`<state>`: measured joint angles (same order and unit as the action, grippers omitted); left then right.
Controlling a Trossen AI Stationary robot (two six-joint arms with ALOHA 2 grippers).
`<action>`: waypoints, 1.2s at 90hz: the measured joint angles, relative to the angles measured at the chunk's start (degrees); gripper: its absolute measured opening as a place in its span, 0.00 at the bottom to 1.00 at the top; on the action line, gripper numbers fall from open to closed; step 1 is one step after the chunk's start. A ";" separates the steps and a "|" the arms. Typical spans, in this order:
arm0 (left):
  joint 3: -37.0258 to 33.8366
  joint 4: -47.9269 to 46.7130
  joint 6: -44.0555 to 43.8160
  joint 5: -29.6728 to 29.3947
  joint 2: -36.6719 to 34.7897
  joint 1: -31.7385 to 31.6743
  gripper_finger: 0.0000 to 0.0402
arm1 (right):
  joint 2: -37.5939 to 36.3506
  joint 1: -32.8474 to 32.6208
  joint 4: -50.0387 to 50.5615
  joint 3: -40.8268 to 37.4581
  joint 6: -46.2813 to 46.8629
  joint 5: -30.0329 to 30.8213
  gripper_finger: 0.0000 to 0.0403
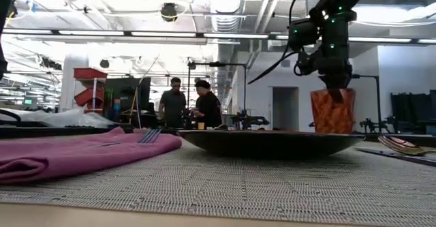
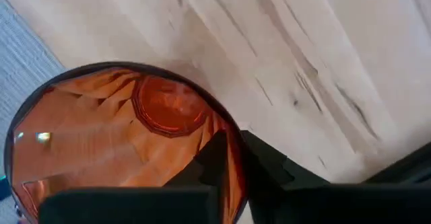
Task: Set table place
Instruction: Adjust the red cup, then return to Home Position
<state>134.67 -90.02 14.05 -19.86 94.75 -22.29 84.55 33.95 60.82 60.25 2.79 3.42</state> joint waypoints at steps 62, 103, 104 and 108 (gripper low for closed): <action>0.00 0.02 -1.26 0.28 0.01 0.08 0.22 | -9.17 -1.57 0.26 0.11 -0.05 -4.53 0.28; -26.05 8.95 -9.51 20.40 -29.05 1.24 0.02 | -49.89 -10.90 -9.38 -9.59 -0.92 -16.39 0.28; -28.03 10.43 -10.05 20.74 -30.43 1.45 0.02 | -50.48 -11.01 -10.49 -10.47 -0.31 -16.38 0.28; -36.51 17.53 -12.45 21.97 -35.67 2.58 0.02 | -52.67 -11.44 -14.88 -14.18 2.33 -16.23 0.28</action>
<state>98.16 -72.49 1.59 2.11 59.09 -19.71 31.88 22.51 45.94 46.07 5.11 -12.82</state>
